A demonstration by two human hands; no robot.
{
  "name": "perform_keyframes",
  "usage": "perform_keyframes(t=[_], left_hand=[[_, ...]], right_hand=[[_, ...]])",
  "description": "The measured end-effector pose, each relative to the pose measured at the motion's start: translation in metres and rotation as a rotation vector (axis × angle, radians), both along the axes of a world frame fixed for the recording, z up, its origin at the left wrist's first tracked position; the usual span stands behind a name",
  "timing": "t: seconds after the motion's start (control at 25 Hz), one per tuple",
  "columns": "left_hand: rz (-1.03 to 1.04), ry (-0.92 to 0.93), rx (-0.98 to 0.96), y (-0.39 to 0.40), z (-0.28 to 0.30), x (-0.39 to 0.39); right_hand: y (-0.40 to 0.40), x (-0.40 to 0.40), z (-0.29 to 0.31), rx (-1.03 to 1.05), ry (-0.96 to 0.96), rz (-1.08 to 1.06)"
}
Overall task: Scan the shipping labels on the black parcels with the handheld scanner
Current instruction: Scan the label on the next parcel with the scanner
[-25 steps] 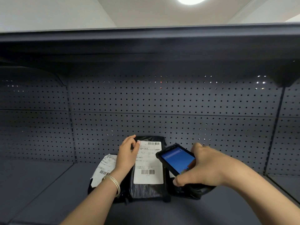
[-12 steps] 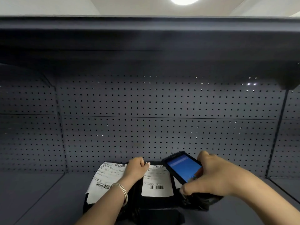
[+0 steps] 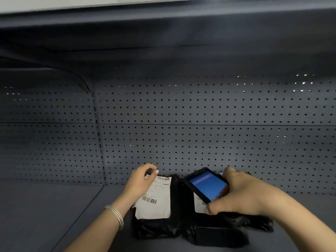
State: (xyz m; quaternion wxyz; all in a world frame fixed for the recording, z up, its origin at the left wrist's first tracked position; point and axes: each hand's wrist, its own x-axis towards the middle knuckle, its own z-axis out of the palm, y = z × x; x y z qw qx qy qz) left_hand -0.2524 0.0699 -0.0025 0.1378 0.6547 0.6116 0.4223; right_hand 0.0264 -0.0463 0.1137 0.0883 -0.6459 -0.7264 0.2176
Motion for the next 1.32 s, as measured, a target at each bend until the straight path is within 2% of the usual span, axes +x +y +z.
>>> perform_keyframes(t=[0.16,0.28,0.68,0.84,0.96,1.04,1.32], left_hand=[[0.09,0.014,-0.212,-0.007,-0.023,-0.038],[0.063,-0.028,-0.238,-0.006,-0.033,-0.04],[-0.01,-0.156,0.072,-0.012,-0.02,-0.031],[-0.044,-0.071,0.258,-0.031,-0.007,-0.023],[-0.047,0.063,0.342,-0.044,-0.001,-0.015],[-0.029,0.151,0.344,-0.045,0.001,-0.012],[0.054,0.189,0.361,-0.057,0.019,0.012]], right_hand=[[-0.002,-0.029,-0.01,-0.008,-0.006,0.018],[-0.002,-0.044,-0.015,-0.009,0.009,0.023],[-0.016,-0.052,-0.005,0.023,-0.001,-0.038],[-0.025,-0.047,0.007,0.054,0.002,-0.024],[-0.033,-0.04,0.013,0.048,0.036,0.008],[-0.039,-0.033,0.017,0.055,0.034,0.028],[-0.049,-0.003,0.031,0.114,0.015,0.042]])
